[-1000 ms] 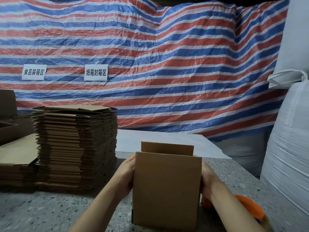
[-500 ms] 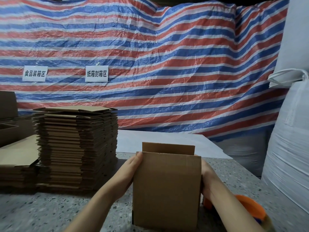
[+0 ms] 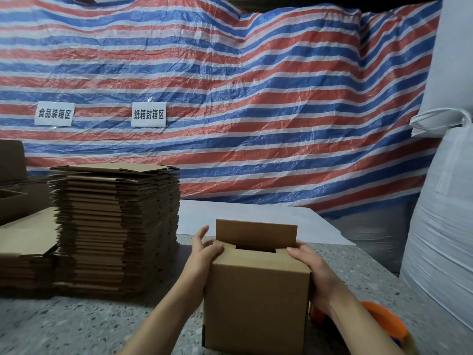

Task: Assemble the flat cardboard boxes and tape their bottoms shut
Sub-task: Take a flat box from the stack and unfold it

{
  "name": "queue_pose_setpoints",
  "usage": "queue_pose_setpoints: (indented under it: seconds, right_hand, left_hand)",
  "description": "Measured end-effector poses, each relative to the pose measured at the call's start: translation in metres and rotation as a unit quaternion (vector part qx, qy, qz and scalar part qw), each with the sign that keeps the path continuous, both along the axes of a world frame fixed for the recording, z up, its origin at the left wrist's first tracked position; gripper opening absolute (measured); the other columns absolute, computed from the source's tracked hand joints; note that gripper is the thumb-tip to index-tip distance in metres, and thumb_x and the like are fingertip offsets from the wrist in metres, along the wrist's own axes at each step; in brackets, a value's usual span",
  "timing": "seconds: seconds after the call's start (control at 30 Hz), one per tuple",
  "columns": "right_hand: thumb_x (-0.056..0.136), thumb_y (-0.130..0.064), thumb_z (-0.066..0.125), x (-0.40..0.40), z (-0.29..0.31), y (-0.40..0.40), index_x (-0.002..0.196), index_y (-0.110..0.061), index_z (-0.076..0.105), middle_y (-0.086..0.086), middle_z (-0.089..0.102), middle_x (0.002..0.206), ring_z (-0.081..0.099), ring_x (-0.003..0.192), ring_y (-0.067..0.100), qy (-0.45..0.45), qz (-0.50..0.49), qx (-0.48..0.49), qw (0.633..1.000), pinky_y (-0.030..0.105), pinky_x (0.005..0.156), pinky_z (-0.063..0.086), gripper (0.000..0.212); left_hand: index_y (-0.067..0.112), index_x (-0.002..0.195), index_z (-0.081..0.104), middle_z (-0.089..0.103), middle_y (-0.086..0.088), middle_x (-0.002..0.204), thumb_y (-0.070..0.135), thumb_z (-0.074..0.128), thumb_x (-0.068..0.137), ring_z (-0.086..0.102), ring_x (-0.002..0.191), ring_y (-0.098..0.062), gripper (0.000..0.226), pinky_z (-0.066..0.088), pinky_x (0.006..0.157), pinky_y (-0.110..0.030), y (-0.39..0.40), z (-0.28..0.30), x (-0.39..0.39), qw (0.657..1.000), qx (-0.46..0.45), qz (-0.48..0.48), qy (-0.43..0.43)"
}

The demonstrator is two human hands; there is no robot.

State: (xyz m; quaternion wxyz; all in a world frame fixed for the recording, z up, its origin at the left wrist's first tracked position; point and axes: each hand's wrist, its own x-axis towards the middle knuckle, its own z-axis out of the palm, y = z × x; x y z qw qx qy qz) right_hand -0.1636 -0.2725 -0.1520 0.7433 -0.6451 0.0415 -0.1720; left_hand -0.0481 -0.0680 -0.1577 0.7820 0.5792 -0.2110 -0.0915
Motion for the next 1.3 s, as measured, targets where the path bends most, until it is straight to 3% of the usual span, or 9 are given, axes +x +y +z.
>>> queue_pose_setpoints:
  seconds: [0.2,0.37,0.5,0.6,0.73,0.93,1.03,1.2,1.3]
  right_hand:
    - [0.083,-0.025,0.065,0.002,0.000,-0.001,0.137,-0.041,0.054,0.011,0.068,0.128,0.071,0.108,0.032,-0.047,0.018,0.013,0.999,0.039,0.078,0.060,0.057]
    - [0.081,-0.036,0.064,0.001,-0.003,-0.002,0.140,-0.054,0.048,0.006,0.029,0.161,0.043,0.139,0.022,-0.049,0.001,-0.016,0.999,0.037,0.093,0.051,0.063]
    - [0.085,-0.034,0.062,-0.001,-0.006,-0.002,0.130,-0.040,0.063,-0.001,0.059,0.140,0.069,0.111,0.013,-0.078,0.013,0.024,0.997,0.028,0.076,0.060,0.045]
    - [0.083,-0.035,0.064,0.000,-0.009,-0.003,0.100,-0.012,0.076,0.007,0.068,0.128,0.070,0.106,0.023,-0.073,-0.001,0.046,0.996,0.040,0.083,0.060,0.031]
    - [0.079,-0.038,0.067,0.005,-0.009,-0.001,0.077,-0.008,0.072,0.002,0.071,0.121,0.065,0.106,0.031,-0.048,-0.034,0.036,0.998,0.045,0.085,0.056,0.030]
    - [0.077,-0.035,0.067,0.005,-0.008,0.001,0.077,-0.007,0.070,0.001,0.072,0.119,0.065,0.104,0.031,-0.048,-0.040,0.038,0.997,0.040,0.078,0.055,0.029]
    - [0.078,-0.033,0.067,0.005,-0.005,0.001,0.078,-0.005,0.070,0.004,0.070,0.122,0.062,0.110,0.033,-0.041,-0.039,0.032,0.998,0.042,0.085,0.053,0.028]
    - [0.080,-0.032,0.066,0.004,-0.004,0.001,0.087,-0.001,0.070,0.010,0.068,0.125,0.062,0.109,0.034,-0.041,-0.039,0.032,0.998,0.040,0.084,0.053,0.032]
    - [0.081,-0.033,0.066,0.002,-0.003,0.002,0.099,0.004,0.069,0.019,0.067,0.122,0.064,0.101,0.036,-0.029,-0.037,0.041,0.998,0.038,0.074,0.057,0.041]
  left_hand:
    - [0.046,0.125,0.051,0.061,0.016,0.121,0.012,0.049,0.098,0.068,0.098,-0.014,0.044,0.054,0.072,-0.028,0.002,0.001,0.000,0.998,-0.017,-0.057,-0.019]
    - [0.039,0.113,0.055,0.058,0.012,0.115,0.018,0.055,0.098,0.068,0.087,-0.017,0.026,0.053,0.057,-0.025,0.003,0.002,-0.002,1.000,-0.002,-0.025,0.009]
    - [0.023,0.103,0.055,0.062,-0.005,0.107,0.016,0.058,0.095,0.060,0.079,-0.017,0.011,0.048,0.059,-0.030,0.002,-0.002,-0.002,1.000,-0.001,-0.016,0.006]
    - [0.019,0.095,0.054,0.062,-0.005,0.095,0.019,0.061,0.093,0.056,0.074,-0.016,0.007,0.045,0.059,-0.030,0.002,0.000,-0.004,1.000,0.016,-0.005,0.012]
    - [0.019,0.089,0.054,0.057,-0.003,0.081,0.023,0.062,0.093,0.051,0.066,-0.014,0.010,0.041,0.054,-0.027,0.003,0.000,-0.004,0.999,0.045,0.005,0.019]
    - [0.016,0.097,0.056,0.061,-0.001,0.113,0.022,0.057,0.097,0.057,0.088,-0.011,0.006,0.046,0.069,-0.026,0.009,0.011,-0.004,0.989,0.139,0.014,-0.045]
    - [0.026,0.100,0.058,0.047,0.017,0.135,0.026,0.055,0.098,0.053,0.120,-0.015,0.003,0.046,0.100,-0.037,0.016,0.026,-0.002,0.934,0.291,0.070,-0.198]
    - [0.025,0.122,0.056,0.059,0.004,0.131,0.042,0.036,0.102,0.051,0.123,-0.018,0.032,0.038,0.098,-0.028,-0.005,0.048,-0.028,0.772,0.424,0.088,-0.466]
    - [0.034,0.148,0.036,0.035,0.010,0.156,0.062,0.020,0.099,0.030,0.143,-0.011,0.059,0.022,0.117,-0.037,-0.020,0.043,-0.037,0.681,0.509,0.014,-0.526]
